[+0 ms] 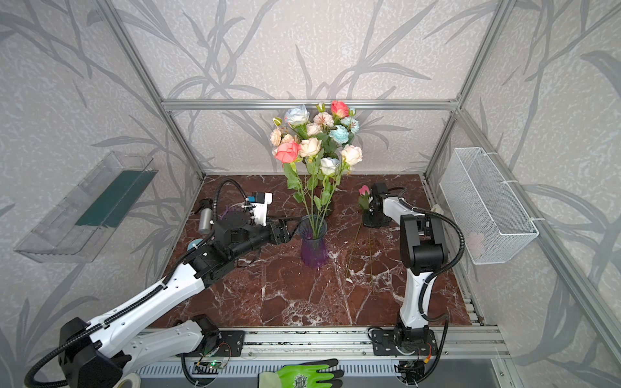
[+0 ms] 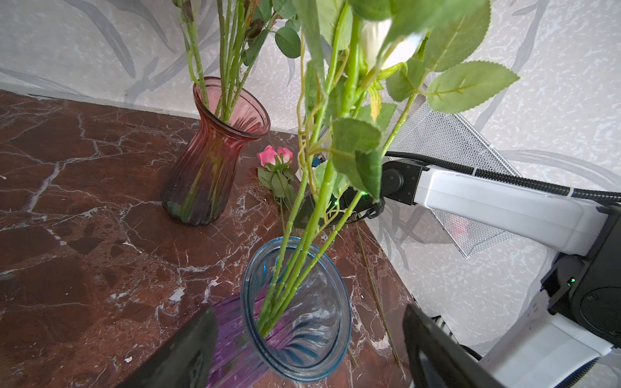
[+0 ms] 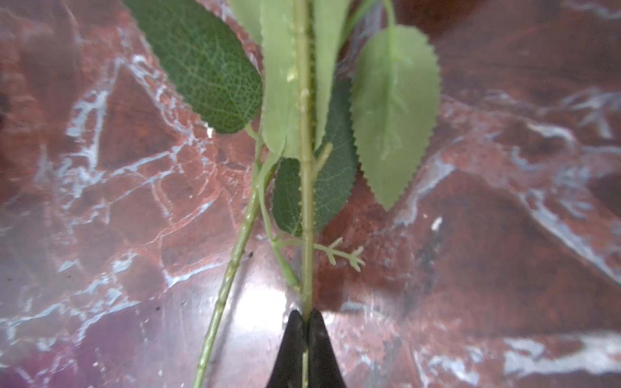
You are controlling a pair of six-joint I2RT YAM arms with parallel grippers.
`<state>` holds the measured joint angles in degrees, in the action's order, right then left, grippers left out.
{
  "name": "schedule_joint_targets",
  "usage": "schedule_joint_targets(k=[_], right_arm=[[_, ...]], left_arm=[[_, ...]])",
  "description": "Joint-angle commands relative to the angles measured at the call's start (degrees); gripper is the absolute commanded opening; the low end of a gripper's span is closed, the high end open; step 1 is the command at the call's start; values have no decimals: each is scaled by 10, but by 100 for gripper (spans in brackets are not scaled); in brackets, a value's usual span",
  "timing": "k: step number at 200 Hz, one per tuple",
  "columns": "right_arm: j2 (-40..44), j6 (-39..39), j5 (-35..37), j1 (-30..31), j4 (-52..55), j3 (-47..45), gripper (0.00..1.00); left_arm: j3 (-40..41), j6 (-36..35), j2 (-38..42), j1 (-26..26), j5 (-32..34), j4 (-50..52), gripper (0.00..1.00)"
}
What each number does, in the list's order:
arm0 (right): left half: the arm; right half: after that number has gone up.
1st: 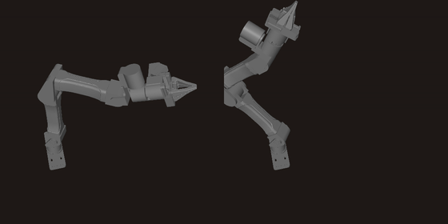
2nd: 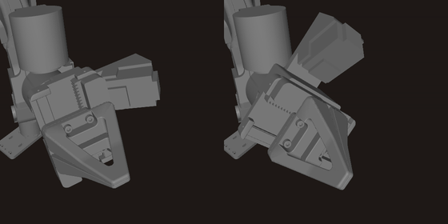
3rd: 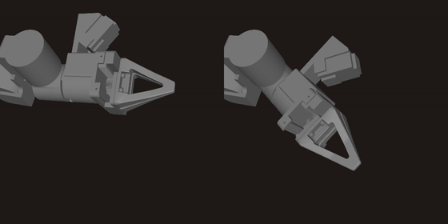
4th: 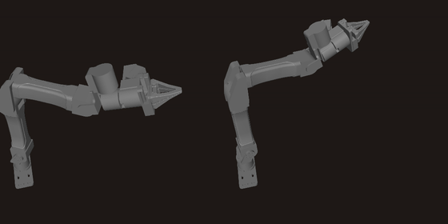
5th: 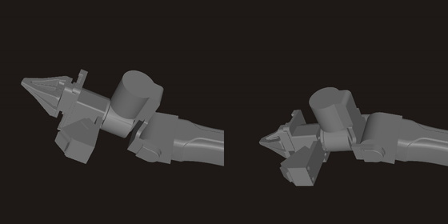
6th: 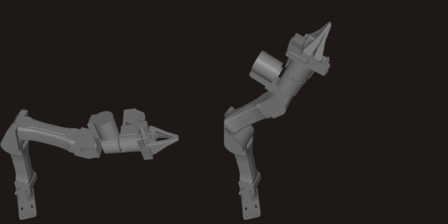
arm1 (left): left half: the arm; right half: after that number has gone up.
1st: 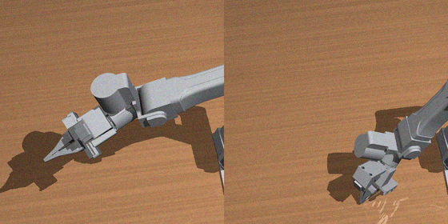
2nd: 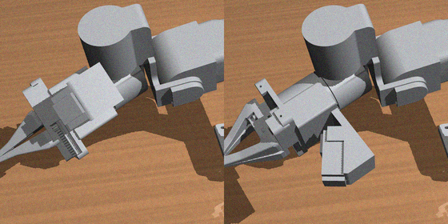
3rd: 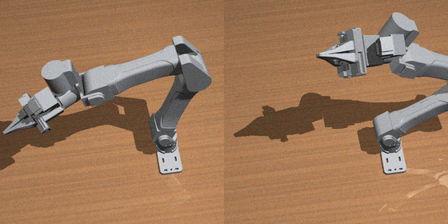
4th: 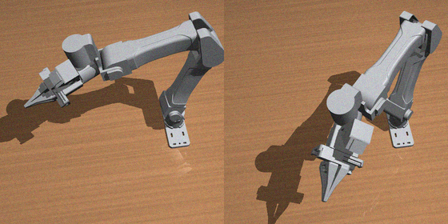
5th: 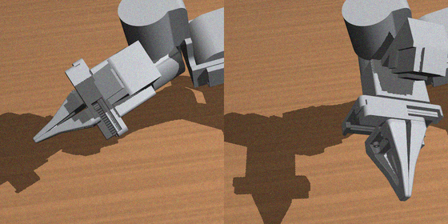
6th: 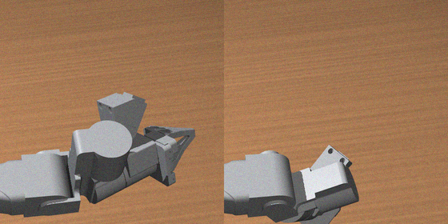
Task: Arrange flowers in a vase
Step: Pick up the flower from the flowers.
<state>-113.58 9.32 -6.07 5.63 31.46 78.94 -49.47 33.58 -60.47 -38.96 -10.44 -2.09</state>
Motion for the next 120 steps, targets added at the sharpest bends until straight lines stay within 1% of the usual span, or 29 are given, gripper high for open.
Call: schedule_joint_targets(k=[1,46,50,82,106,120], right_arm=[[70,20,-8,-1,-31,-19,3],[154,43,-10,3,-74,-66,2],[176,45,-10,4,-77,-70,1],[258,53,1,16,-94,-107,1],[344,73,-11,25,-164,-164,2],[391,83,-12,33,-209,-194,2]], left_arm=[[-15,-13,10,-1,12,3,87],[-15,-26,18,-1,28,9,88],[-15,-28,20,-2,29,9,87],[-16,-41,31,1,53,16,88],[-17,-51,36,6,65,20,88],[-19,-59,34,12,83,31,88]])
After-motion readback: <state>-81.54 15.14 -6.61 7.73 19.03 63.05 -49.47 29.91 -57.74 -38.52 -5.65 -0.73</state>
